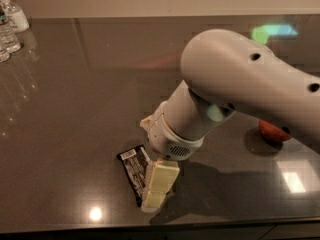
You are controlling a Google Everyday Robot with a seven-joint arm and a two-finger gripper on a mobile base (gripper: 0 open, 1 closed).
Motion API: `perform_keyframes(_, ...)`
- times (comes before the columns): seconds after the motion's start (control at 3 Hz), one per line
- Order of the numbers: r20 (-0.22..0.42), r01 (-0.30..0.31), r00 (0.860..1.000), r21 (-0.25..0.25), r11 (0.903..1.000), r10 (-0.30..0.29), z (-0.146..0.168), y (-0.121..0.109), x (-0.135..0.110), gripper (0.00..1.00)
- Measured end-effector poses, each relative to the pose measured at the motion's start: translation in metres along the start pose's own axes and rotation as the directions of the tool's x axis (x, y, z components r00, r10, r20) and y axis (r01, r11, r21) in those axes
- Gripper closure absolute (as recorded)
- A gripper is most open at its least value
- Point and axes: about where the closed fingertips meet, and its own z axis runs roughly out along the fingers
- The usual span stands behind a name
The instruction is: Pick rxbar chocolate
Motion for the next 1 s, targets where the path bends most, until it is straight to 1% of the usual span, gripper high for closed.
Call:
perform_keyframes(0.33,0.001,0.012,1.0,-0.015,0.9998,-0.012,0.0107,0.0075,-0.0041,0.0)
perform_keyframes(0.67,0.0,0.023,1.0,-0.015,0.9996,-0.023,0.0164,0.0122,-0.0057,0.0)
perform_keyframes(1.0,-0.002,0.028,1.0,-0.015,0.9995,-0.028,0.0191,0.0153,-0.0063,0.18)
